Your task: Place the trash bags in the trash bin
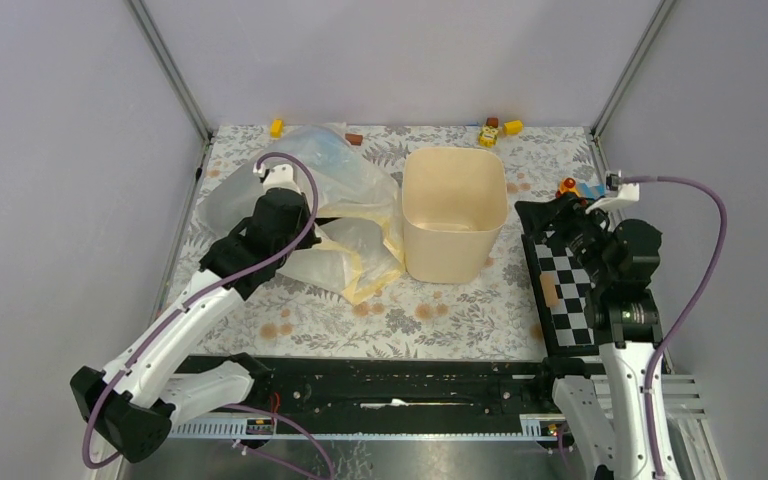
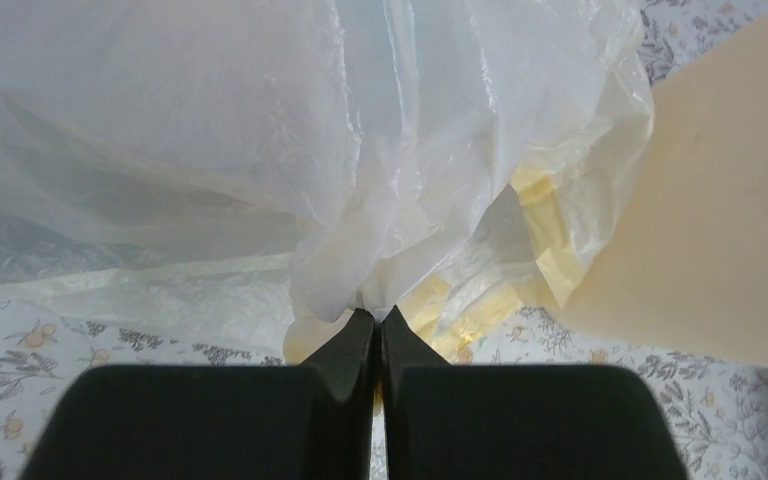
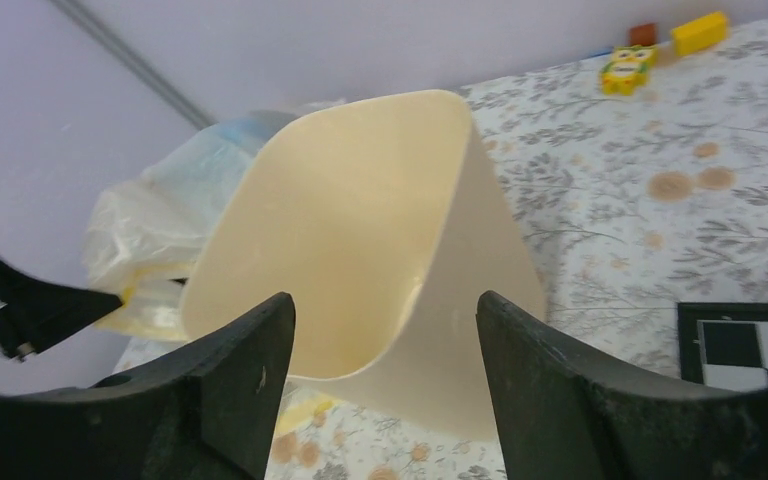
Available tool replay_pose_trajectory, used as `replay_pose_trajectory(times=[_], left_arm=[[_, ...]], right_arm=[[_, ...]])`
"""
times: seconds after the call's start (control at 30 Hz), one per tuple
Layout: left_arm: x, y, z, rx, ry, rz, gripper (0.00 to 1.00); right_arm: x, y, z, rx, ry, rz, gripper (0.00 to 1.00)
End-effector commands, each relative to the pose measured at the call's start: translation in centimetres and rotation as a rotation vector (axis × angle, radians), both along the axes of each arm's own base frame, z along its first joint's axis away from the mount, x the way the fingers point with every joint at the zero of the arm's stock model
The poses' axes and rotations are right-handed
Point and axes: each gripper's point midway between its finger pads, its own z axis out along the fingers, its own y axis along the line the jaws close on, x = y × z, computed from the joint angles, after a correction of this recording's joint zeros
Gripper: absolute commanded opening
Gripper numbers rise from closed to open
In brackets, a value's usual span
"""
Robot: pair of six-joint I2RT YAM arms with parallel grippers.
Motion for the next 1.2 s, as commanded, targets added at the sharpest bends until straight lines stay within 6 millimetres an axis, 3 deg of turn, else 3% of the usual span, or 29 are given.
replay_pose_trajectory(times=[0.0, 0.17, 0.37, 0.5, 0.6, 0.73, 0.83, 0.93, 1.0, 1.17], left_arm=[[-1.4, 0.2, 1.9, 0.002, -0.003, -0.049, 0.00], [-2.0, 0.3, 1.9, 0.017, 0.009, -0.077, 0.00], [-2.3, 0.5, 1.6, 0.045, 0.036, -0.089, 0.00], [-2.2, 0.4, 1.8, 0.039, 0.042, -0.087, 0.00], [-2.3, 0.0, 2.2, 0.022, 0.039, -0.102, 0.00], [-2.5, -0.1, 3.2, 0.016, 0.037, -0.115, 0.00], [-2.8, 0.3, 3.5, 0.028, 0.041, -0.113, 0.00], [-3.2, 0.9, 3.7, 0.053, 0.048, -0.103, 0.00], [-3.5, 1.5, 3.7, 0.072, 0.053, -0.095, 0.00], [-4.5, 2.3, 3.9, 0.089, 0.062, -0.096, 0.00]], right_arm=[[-0.7, 3.2, 2.4, 0.010, -0.008, 0.198, 0.72], [-0.6, 7.3, 3.0, -0.059, -0.005, 0.305, 0.69], [-1.8, 15.5, 2.6, -0.178, 0.002, 0.477, 0.65], [-4.4, 21.8, 1.0, -0.258, -0.046, 0.596, 0.63], [-5.8, 26.1, -1.3, -0.320, -0.074, 0.628, 0.63], [-6.4, 31.0, -4.5, -0.425, -0.127, 0.607, 0.61], [-5.1, 33.1, -6.3, -0.399, -0.149, 0.564, 0.61], [-4.0, 33.5, -8.0, -0.363, -0.178, 0.504, 0.52], [-3.0, 33.4, -8.6, -0.341, -0.185, 0.440, 0.41], [-0.8, 33.4, -10.8, -0.398, -0.175, 0.315, 0.03]])
